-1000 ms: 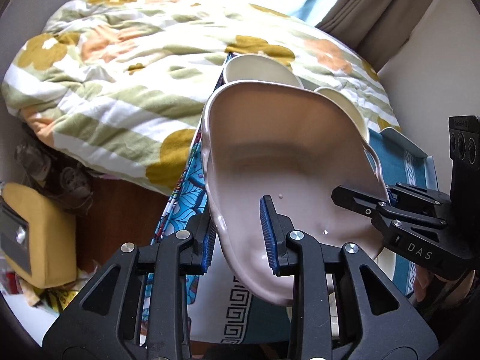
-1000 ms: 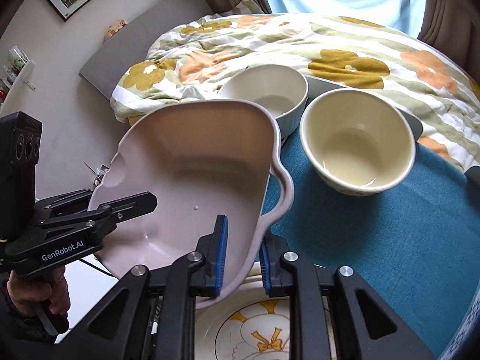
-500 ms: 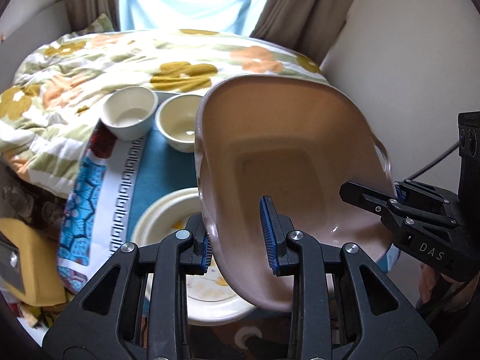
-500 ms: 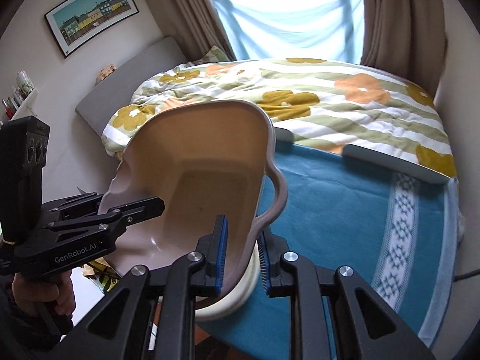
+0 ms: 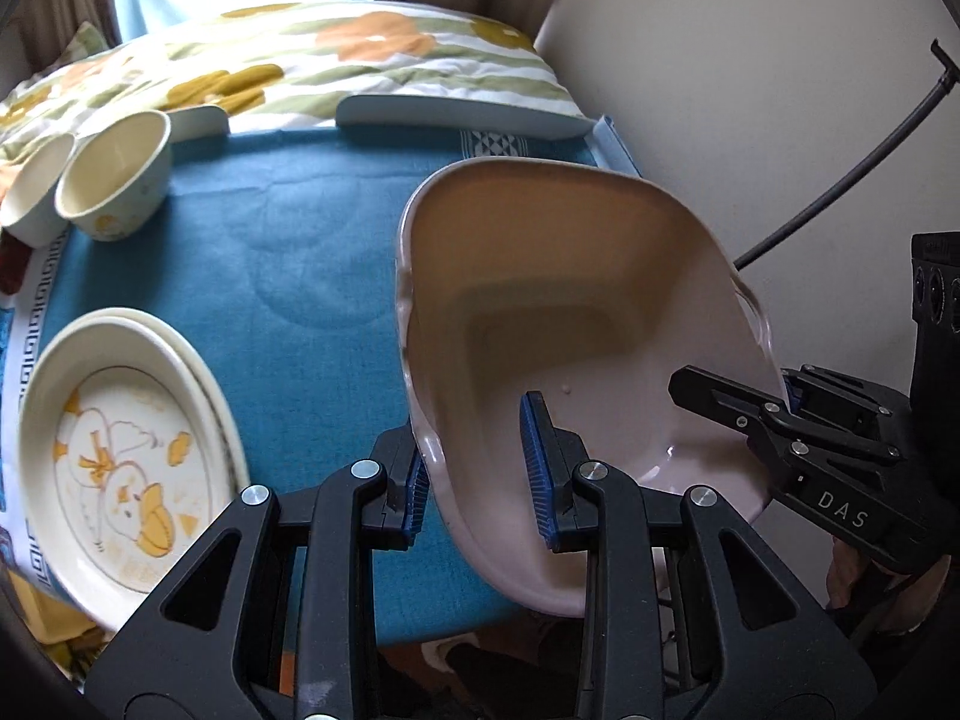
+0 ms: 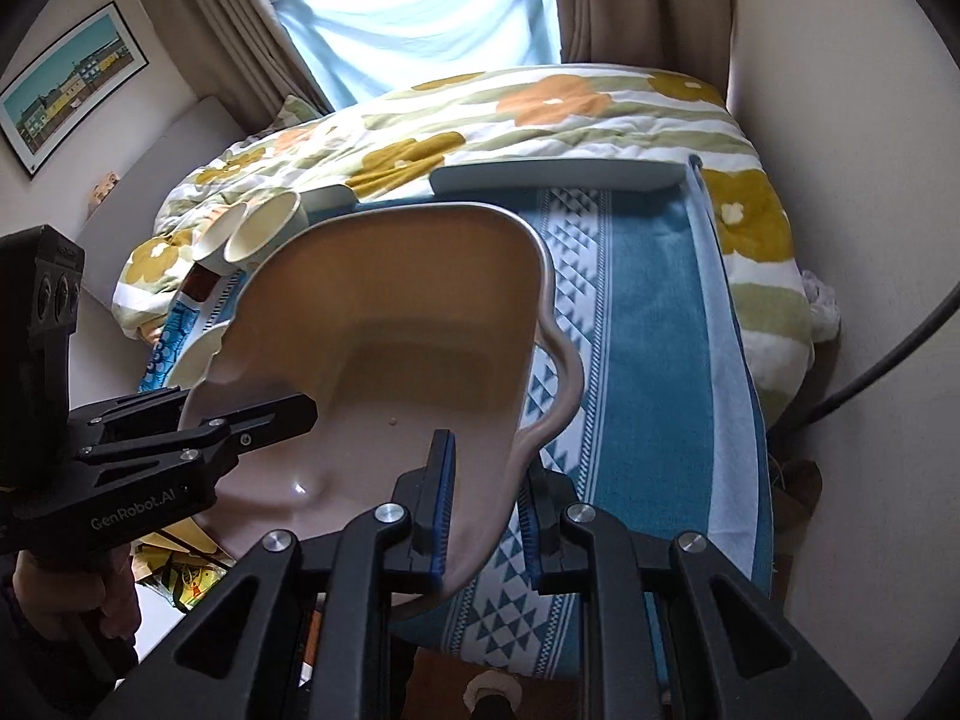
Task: Organize plates and bowls
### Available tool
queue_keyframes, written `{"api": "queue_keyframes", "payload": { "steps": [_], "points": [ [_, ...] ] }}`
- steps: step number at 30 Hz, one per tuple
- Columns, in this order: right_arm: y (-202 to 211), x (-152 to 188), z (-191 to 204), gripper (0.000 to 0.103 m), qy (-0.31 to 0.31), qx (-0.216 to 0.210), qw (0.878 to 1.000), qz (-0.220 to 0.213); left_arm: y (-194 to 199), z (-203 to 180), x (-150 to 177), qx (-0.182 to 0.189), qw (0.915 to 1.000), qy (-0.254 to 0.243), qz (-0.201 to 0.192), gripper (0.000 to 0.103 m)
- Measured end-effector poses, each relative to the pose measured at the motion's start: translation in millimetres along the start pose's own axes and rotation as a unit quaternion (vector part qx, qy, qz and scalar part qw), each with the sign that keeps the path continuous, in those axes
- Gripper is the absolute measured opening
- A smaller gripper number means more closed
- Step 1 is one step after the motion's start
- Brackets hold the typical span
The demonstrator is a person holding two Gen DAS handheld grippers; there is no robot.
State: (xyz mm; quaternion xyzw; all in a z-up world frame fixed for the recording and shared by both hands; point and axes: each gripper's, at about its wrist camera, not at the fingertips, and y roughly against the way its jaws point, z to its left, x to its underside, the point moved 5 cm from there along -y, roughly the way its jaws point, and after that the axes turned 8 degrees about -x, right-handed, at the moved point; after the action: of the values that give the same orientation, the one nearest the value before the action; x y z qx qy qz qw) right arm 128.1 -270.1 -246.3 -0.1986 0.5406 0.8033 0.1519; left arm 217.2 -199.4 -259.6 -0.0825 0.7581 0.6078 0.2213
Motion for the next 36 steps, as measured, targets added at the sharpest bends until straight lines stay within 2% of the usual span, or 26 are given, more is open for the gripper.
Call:
{"api": "queue_keyframes", "payload": {
  "steps": [6, 11, 22, 24, 26, 27, 28, 29, 30, 31, 32, 36],
  "points": [
    [-28, 19, -33, 0.018, -0.019, 0.008, 1.0, 0.015, -38, -15, 11, -0.01, 0.9997, -0.019, 0.012, 0.025],
    [-38, 25, -43, 0.018, -0.031, 0.006, 0.999, 0.013, -59, -16, 17, -0.02, 0.9992, -0.026, 0.024, 0.025],
    [-43, 31, -50, 0.018, -0.043, -0.002, 0.999, 0.008, -67, -18, 17, -0.056, 0.9973, -0.044, 0.018, 0.025],
    [-43, 30, -50, 0.018, -0.047, -0.001, 0.999, 0.007, -70, -19, 16, -0.049, 0.9975, -0.042, 0.027, 0.025],
    [-45, 30, -51, 0.024, -0.048, 0.001, 0.999, 0.012, -70, -19, 16, -0.039, 0.9982, -0.035, 0.031, 0.026],
    [-45, 30, -52, 0.033, -0.05, 0.0, 0.999, 0.012, -71, -19, 15, -0.039, 0.9981, -0.035, 0.032, 0.026],
    [-44, 31, -52, 0.046, -0.053, -0.004, 0.999, 0.009, -71, -20, 15, -0.042, 0.9978, -0.037, 0.033, 0.029],
    [-43, 30, -53, 0.05, -0.058, -0.006, 0.998, 0.004, -71, -20, 16, -0.047, 0.9975, -0.04, 0.033, 0.038],
    [-42, 30, -54, 0.05, -0.065, -0.01, 0.998, -0.002, -70, -19, 16, -0.051, 0.9973, -0.041, 0.032, 0.046],
    [-40, 30, -55, 0.05, -0.071, -0.013, 0.997, -0.006, -69, -19, 16, -0.053, 0.9974, -0.041, 0.028, 0.061],
    [-38, 30, -56, 0.05, -0.076, -0.015, 0.997, -0.01, -66, -19, 16, -0.054, 0.9975, -0.04, 0.022, 0.067],
    [-22, 28, -57, 0.05, -0.085, -0.009, 0.996, -0.025, -49, -14, 16, -0.058, 0.9977, -0.029, 0.02, 0.067]
  ]
}}
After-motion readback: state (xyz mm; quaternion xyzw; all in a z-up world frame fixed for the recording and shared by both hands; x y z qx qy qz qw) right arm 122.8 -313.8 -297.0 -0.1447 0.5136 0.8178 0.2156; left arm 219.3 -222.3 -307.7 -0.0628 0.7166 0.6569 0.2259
